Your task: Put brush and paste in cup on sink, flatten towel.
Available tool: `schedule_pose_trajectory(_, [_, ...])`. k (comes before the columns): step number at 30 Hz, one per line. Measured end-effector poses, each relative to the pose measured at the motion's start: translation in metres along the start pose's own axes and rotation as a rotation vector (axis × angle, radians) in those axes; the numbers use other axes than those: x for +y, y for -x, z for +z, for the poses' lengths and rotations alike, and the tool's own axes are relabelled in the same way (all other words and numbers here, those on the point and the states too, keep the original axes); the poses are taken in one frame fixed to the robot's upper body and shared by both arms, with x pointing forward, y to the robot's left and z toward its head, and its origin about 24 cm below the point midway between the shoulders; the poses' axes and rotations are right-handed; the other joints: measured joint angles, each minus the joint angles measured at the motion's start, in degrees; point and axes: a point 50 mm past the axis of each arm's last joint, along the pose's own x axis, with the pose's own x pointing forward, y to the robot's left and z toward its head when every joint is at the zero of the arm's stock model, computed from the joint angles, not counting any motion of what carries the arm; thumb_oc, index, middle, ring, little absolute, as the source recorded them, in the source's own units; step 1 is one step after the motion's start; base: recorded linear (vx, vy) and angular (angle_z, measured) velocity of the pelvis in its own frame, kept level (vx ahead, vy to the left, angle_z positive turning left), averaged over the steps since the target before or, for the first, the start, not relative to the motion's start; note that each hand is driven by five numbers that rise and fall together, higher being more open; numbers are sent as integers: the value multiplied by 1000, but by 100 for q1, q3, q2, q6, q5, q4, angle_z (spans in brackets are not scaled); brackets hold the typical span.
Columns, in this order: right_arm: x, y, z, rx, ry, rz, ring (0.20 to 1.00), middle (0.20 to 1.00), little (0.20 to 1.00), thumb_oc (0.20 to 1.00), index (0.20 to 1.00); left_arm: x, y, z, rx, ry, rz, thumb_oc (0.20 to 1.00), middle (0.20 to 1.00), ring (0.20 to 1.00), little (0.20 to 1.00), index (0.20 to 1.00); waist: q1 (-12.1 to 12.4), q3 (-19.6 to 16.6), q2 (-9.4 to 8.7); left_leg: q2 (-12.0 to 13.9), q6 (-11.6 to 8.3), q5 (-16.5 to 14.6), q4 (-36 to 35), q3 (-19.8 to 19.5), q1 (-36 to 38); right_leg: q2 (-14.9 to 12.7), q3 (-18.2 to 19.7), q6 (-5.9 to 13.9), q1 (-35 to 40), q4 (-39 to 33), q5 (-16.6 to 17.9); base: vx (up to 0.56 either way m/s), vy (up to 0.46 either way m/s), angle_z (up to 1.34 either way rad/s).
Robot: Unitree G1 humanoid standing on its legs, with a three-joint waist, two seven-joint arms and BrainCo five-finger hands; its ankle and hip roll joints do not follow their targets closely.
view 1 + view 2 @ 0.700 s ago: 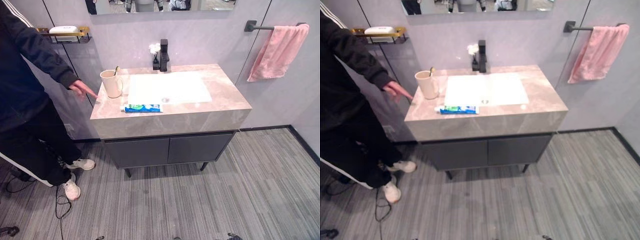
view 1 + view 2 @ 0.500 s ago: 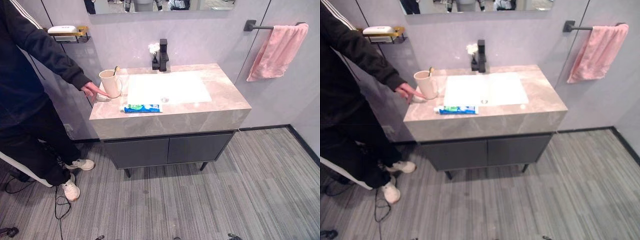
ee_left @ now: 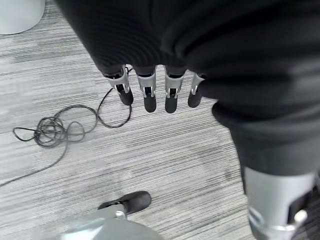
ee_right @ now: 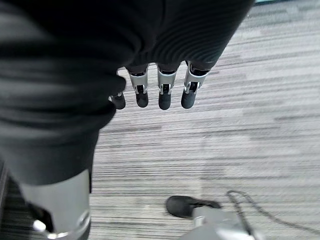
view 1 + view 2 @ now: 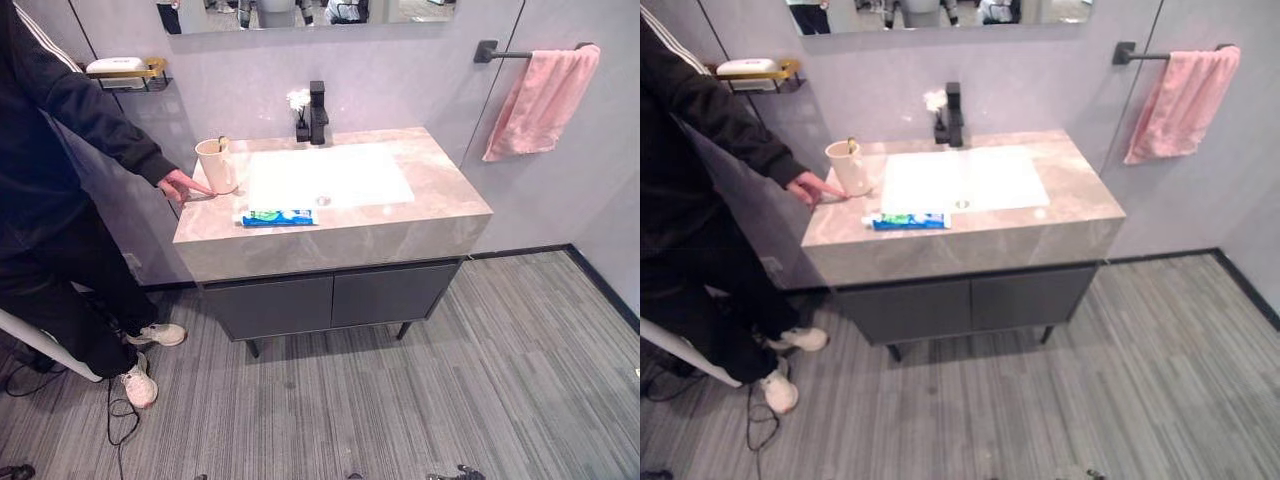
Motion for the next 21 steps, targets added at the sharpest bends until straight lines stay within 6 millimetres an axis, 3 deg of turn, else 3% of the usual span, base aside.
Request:
schedule_pose_trajectory(3, [1,0,5,-21,-40,4,1000,1000,1000,1000,1000,0,0,4,-17,7,2,1000,1000,1000,1000,1000,-6,-10,-3,1,0,0,0,6,1,2,4,2,-5,0,7,0,0,0])
schedule_pose_trajectory(6, [6,0,14,-72,-79,7,1000,1000,1000,1000,1000,-17,1,6,-38,23,-14,1000,1000,1000,1000,1000,4,-16,-9,-4,-4,6,-3,15,-16,-3,15,7,-36,0,20,-12,7,-1])
schedule_pose_trajectory(10, [-4,0,19,-97,-78,-22,1000,1000,1000,1000,1000,4,1,13,-93,19,32,1000,1000,1000,1000,1000,15,28,-30,7,-6,7,-1,12,-44,6,7,12,-51,0,17,-31,20,0])
schedule_pose_trajectory(15, [-2,0,15,-84,-97,-17,1000,1000,1000,1000,1000,0,2,10,-87,48,20,1000,1000,1000,1000,1000,7,71,33,-8,-3,3,-3,2,-43,-9,4,25,-47,-1,11,0,0,0])
schedule_pose_trajectory(21, [-2,0,17,-88,-116,-17,1000,1000,1000,1000,1000,-1,1,6,-67,46,19,1000,1000,1000,1000,1000,6,119,-41,-12,-3,3,0,3,-34,-9,3,19,-55,1,25,-19,38,0])
